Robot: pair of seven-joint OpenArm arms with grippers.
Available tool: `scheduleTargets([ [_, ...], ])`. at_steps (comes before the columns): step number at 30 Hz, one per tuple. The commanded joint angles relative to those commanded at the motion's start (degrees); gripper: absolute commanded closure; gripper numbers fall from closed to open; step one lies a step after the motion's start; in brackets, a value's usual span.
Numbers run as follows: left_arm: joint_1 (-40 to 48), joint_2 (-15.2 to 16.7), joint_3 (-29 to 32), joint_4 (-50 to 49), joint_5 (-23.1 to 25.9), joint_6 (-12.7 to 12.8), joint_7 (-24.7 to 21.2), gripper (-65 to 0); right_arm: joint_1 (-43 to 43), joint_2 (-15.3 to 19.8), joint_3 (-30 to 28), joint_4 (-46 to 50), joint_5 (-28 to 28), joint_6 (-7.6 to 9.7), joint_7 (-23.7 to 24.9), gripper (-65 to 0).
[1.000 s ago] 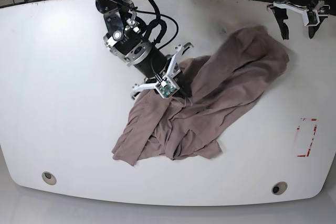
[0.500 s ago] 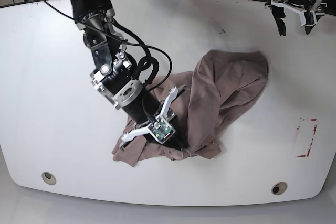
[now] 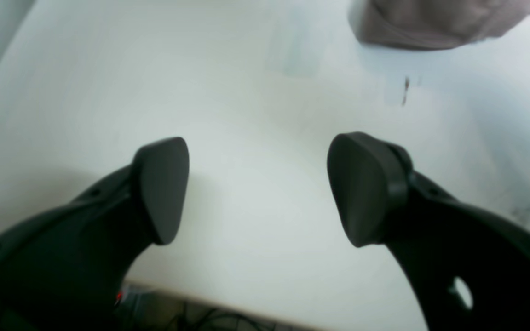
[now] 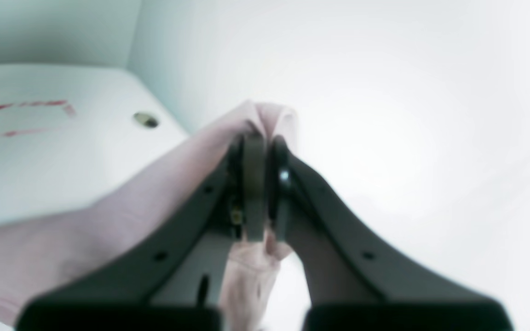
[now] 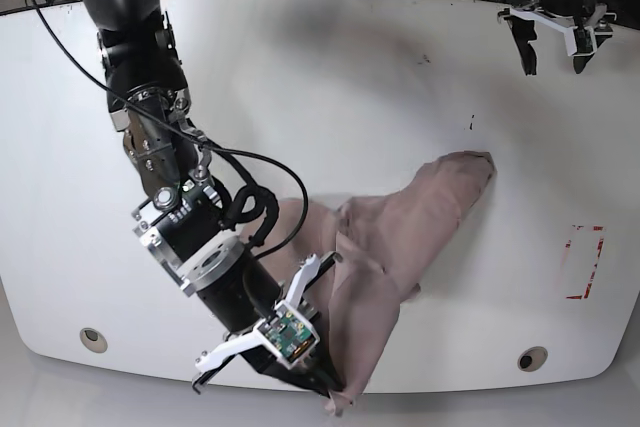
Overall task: Fold the T-shirt properly
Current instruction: 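Lift the gripped shirt with the right gripper and drag it away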
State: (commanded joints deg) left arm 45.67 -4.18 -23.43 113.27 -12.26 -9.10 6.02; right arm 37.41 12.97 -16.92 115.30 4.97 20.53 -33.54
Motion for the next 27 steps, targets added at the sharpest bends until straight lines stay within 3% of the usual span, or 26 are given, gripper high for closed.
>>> scheduleTargets([
  [9,-4.4,0.0,5.19,0.0,0.26,0.0,0.09,-47.4,8.0,0.09,4.75,0.09,0.0,0.09,-1.32,0.0],
  [16,-5.98,-0.26,9.58,0.09,0.26,0.0,0.09,-47.4,17.05,-0.26,7.3,0.0,-0.53,4.84,-8.0,0.0],
  [27,-9.49,-0.44,12.13,0.09,0.35,0.0,0.09,-47.4,29.19,-0.26,7.12,-0.09,-0.53,5.54,-13.19,0.0],
])
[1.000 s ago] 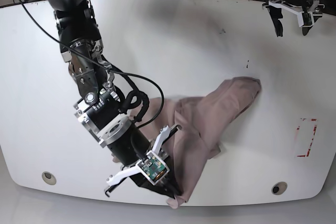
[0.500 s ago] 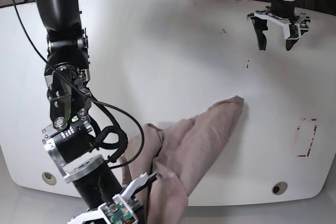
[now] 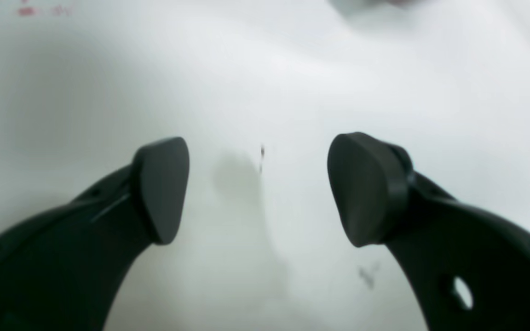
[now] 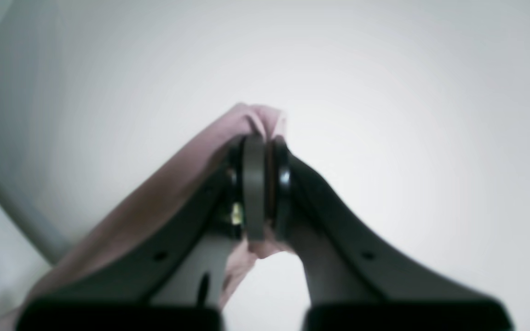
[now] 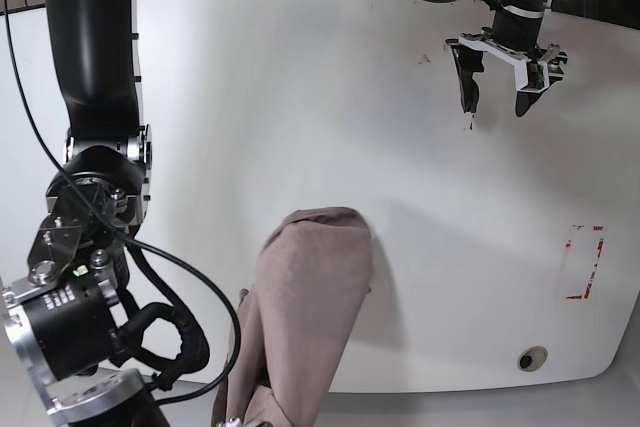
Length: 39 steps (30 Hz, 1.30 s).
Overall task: Fold the T-shirt properly
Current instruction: 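Lift the gripped shirt with the right gripper and drag it away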
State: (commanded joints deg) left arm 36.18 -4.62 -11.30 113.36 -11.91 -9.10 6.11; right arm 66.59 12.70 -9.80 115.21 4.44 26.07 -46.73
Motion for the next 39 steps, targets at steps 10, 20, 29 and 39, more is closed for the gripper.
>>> scheduleTargets([
  [10,-4.92,-3.78,5.98,-0.09,0.09,0.0,0.0,-47.2,9.76,0.0,-5.1,-0.18,0.0,0.0,-0.35,0.0],
  [20,-8.0,-5.36,10.81,-0.09,0.0,0.18,0.0,-47.2,12.04,-0.35,-6.68,-0.7,-0.09,0.0,-1.49,0.0],
  [29,-8.09,-5.45,10.81,-0.09,0.0,0.18,0.0,-47.2,11.96,-2.2,-6.86,-1.67,-1.49,0.09,-1.58,0.0],
  [39,-7.47,-5.63,10.55,-0.53,0.0,0.09,0.53,-47.2,11.6,-6.33,-11.87,-1.49,-6.24,0.09,-1.49,0.0],
])
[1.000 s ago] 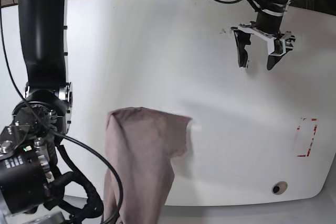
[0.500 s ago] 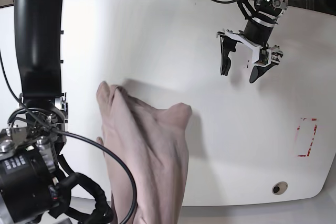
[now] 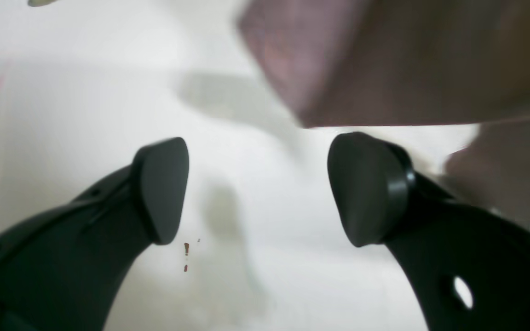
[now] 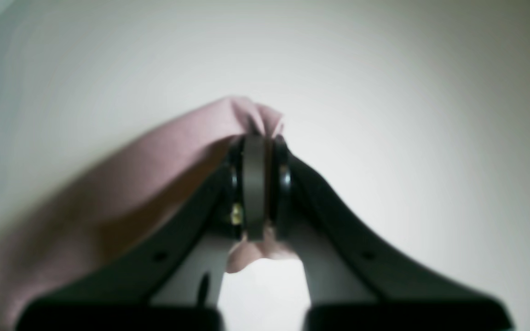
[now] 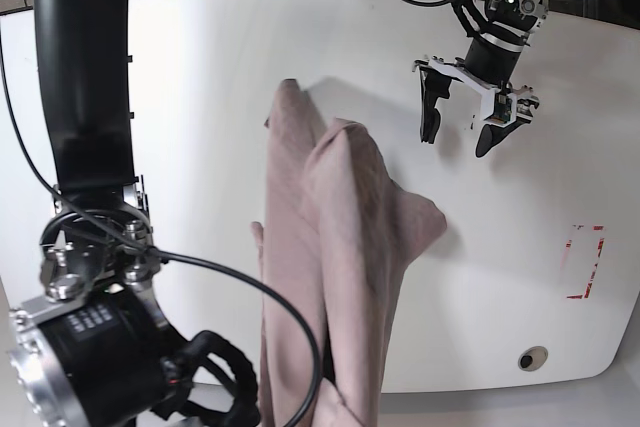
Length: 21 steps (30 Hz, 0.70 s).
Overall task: Fold the T-shirt properly
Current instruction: 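Lift the gripped shirt with the right gripper and drag it away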
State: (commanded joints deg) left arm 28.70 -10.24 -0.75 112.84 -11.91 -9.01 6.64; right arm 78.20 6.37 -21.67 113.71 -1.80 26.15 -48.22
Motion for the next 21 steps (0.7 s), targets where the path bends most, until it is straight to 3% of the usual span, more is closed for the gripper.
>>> scheduleTargets([
  [7,0.79,0.0,0.0,0.0,0.0,0.0,3.34,-47.2,-1.14,-1.23,-0.09,0.0,-0.44,0.0,0.09,0.0],
  [21,1.14,0.18,0.0,-0.18,0.0,0.0,3.34,-47.2,-2.11,-2.37,-0.26,-0.09,-0.44,0.0,0.09,0.0],
])
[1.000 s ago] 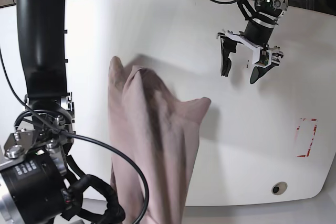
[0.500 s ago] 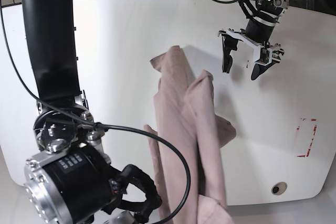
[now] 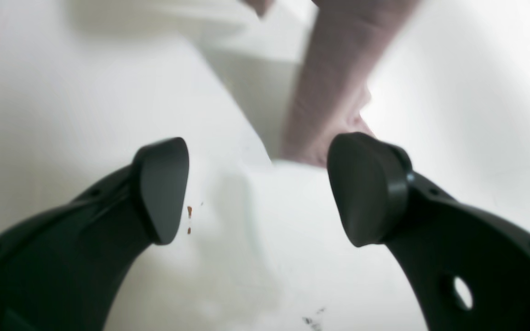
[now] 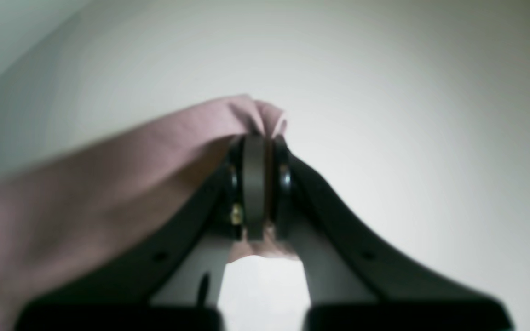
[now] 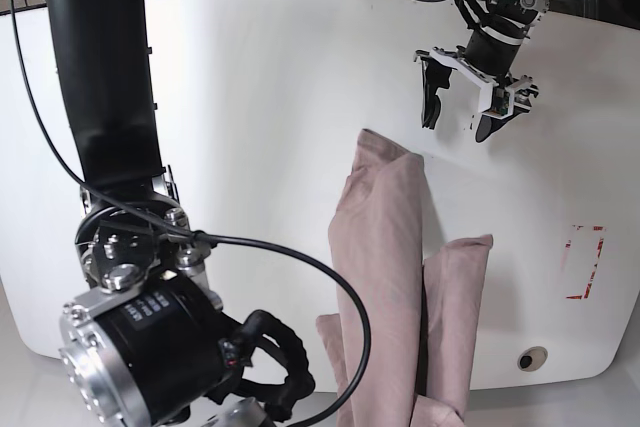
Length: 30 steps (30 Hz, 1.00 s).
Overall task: Fold the T-shirt properly
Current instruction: 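Lift the gripped shirt with the right gripper and drag it away, then lower the left gripper and grasp the hanging shirt's raised edge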
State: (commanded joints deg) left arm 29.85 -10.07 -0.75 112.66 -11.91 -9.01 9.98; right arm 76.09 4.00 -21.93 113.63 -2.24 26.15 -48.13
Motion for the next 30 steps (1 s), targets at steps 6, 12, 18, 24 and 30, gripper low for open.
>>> scheduleTargets([
  [6,-0.35,0.18,0.18,-0.97,-0.09,0.0,0.0,-47.2,0.0,0.0,0.0,0.0,0.0,0.0,0.09,0.0],
  [12,-2.55,0.26,0.44,-4.75,-0.18,0.0,0.0,-47.2,0.0,0.0,0.0,0.0,0.0,0.0,0.09,0.0],
  [18,-6.07,0.35,3.52,-9.67,-0.26,0.0,0.0,-47.2,0.0,0.09,0.18,0.09,0.0,0.0,0.09,0.0],
  [24,-9.32,0.35,8.62,-13.19,-0.35,0.09,0.0,-47.2,0.0,0.09,0.18,0.09,0.0,0.0,0.09,0.0],
  [30,-11.96,0.35,12.84,-17.23,-0.26,0.26,0.0,-47.2,0.0,0.09,0.09,0.09,0.0,0.0,0.09,0.0],
])
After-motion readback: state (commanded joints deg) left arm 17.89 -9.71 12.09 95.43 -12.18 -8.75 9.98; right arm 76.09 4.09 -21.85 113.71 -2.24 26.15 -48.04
